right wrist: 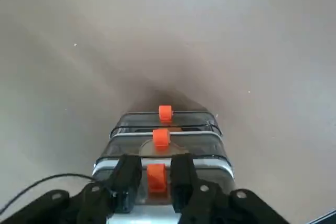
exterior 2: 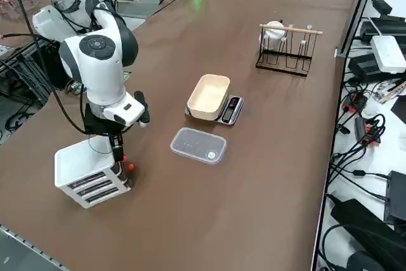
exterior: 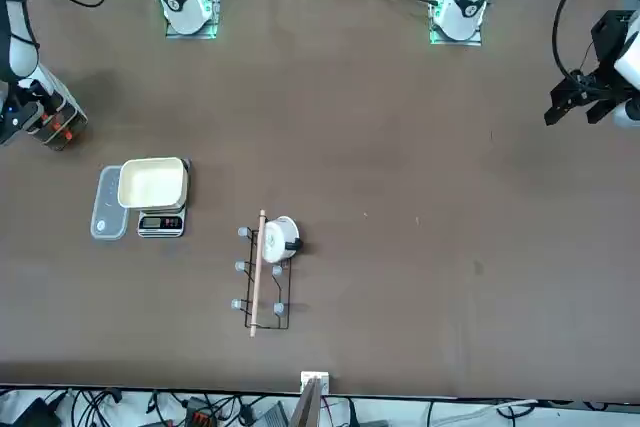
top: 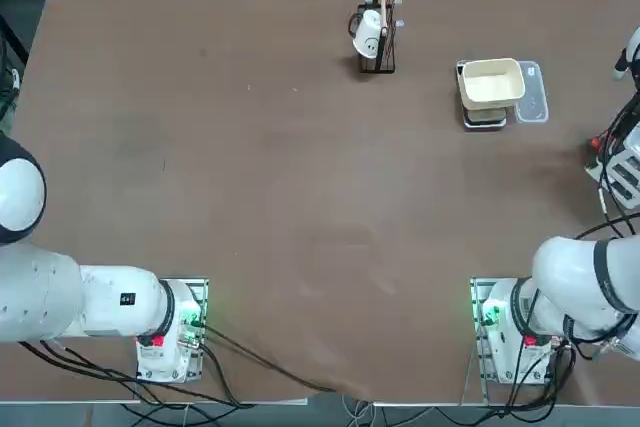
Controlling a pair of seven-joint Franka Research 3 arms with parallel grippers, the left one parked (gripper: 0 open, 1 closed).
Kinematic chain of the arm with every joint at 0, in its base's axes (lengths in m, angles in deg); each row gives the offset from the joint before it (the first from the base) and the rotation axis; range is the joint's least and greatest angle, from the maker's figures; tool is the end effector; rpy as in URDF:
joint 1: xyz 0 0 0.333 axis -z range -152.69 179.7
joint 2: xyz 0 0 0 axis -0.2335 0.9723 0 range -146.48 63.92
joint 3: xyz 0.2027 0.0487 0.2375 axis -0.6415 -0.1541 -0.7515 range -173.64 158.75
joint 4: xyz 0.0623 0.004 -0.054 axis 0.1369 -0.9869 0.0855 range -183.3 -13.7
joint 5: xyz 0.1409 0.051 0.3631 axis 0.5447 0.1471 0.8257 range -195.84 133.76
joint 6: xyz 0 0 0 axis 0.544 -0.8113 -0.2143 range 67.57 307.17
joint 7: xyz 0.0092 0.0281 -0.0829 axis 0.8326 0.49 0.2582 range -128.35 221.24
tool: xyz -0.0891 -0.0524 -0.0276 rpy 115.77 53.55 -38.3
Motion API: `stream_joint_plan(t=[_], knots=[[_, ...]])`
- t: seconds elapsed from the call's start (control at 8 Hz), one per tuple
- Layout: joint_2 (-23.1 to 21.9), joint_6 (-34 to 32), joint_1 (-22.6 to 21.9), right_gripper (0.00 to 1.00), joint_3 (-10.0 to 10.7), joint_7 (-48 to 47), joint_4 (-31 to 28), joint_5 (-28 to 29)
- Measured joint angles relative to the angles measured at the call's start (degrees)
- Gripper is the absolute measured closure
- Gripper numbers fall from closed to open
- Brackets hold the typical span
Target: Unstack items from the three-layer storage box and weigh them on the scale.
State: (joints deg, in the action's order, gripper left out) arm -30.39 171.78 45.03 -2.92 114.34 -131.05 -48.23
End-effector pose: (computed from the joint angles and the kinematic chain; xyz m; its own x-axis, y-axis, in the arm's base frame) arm 0.4394 -0.3292 0.3012 0.6999 0.6685 -0.2516 0.6856 -0.7275 -0.0259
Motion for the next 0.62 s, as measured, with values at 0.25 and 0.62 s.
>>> stream_joint_plan(t=[0.25, 0.62], knots=[[-0.1, 0.1, 0.0, 0.87, -0.1, -0.1, 0.0, 0.0], [-0.2, 0.0, 0.0, 0.88, -0.1, -0.1, 0.0, 0.0]])
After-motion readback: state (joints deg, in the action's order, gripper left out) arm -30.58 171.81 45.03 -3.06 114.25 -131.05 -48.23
